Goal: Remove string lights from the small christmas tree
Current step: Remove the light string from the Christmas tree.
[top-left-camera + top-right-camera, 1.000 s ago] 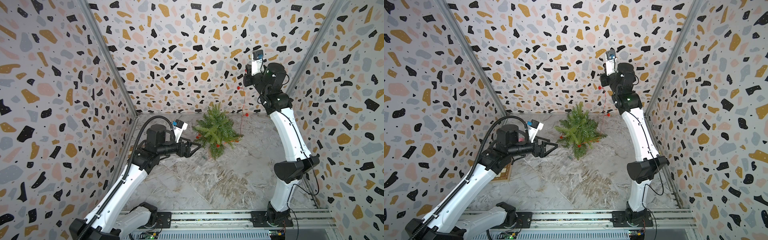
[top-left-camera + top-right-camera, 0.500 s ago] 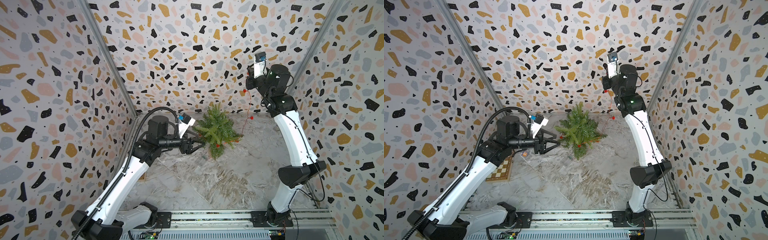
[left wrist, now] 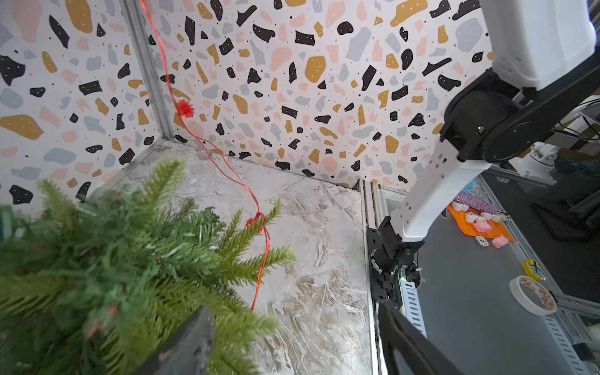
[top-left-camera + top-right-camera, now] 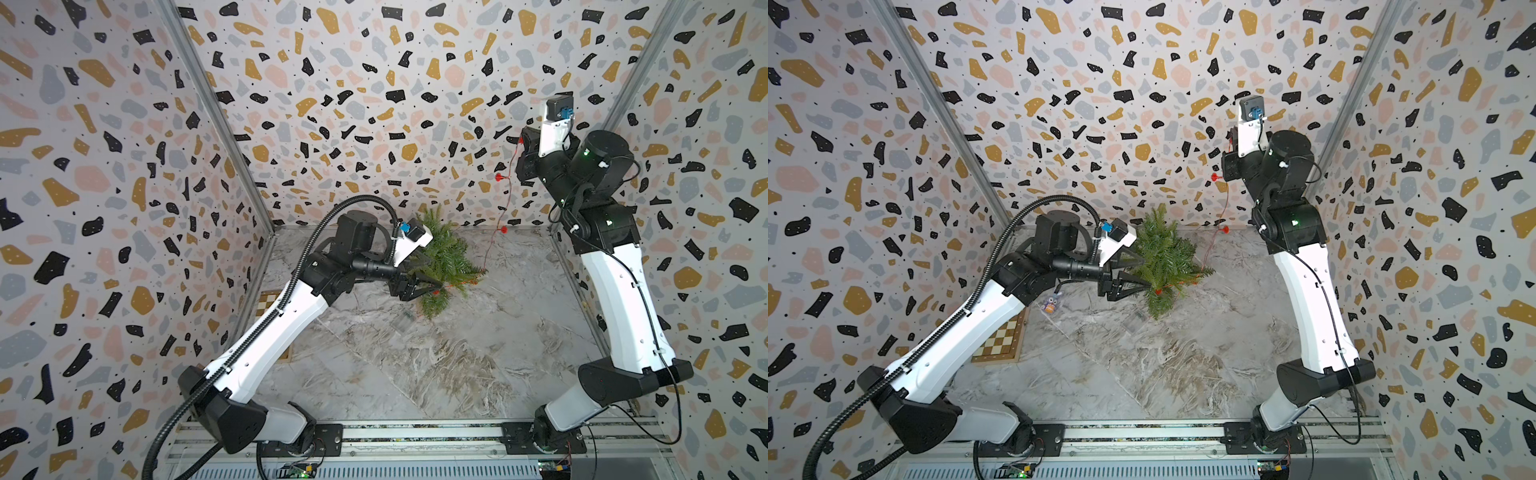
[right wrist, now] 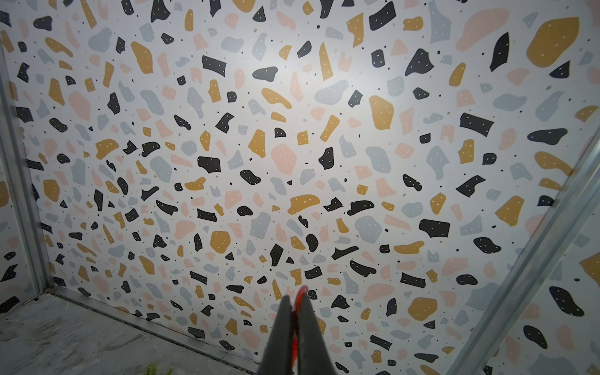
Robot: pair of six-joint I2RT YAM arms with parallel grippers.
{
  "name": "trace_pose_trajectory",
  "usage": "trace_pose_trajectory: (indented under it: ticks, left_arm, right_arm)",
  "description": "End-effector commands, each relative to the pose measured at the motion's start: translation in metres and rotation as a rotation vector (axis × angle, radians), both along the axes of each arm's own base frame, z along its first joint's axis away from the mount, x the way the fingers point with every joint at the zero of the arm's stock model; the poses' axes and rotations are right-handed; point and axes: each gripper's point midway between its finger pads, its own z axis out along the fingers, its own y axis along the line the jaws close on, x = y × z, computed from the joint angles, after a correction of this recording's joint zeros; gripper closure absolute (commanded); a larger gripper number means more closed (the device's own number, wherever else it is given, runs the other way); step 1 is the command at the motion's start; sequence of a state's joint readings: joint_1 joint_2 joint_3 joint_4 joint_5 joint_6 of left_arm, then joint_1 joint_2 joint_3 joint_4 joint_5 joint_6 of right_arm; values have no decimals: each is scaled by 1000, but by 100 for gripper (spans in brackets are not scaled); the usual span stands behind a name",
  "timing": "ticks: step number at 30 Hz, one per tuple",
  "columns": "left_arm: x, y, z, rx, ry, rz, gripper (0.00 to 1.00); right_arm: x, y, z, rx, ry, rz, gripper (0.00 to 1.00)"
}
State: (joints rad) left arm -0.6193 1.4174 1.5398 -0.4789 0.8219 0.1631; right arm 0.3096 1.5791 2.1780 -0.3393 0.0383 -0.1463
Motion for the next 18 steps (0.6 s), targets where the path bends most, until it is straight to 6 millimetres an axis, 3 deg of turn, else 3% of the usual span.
trace_pose_trajectory:
  ticks: [1, 7, 15, 18]
  left_arm:
    - [3, -22, 31, -103, -102, -26, 18]
    - [2, -60, 35, -136, -152, -97, 12]
    - [5, -102, 5, -55, -185, -139, 10]
    - [15, -113, -4, -16, -201, -97, 9]
  right_arm:
    - [-25, -7, 16, 44, -32, 9, 100]
    - [-52, -7, 19, 87, -35, 66, 100]
    - [-90, -13, 31, 133, -75, 109, 100]
    - [-101, -12, 36, 145, -88, 137, 100]
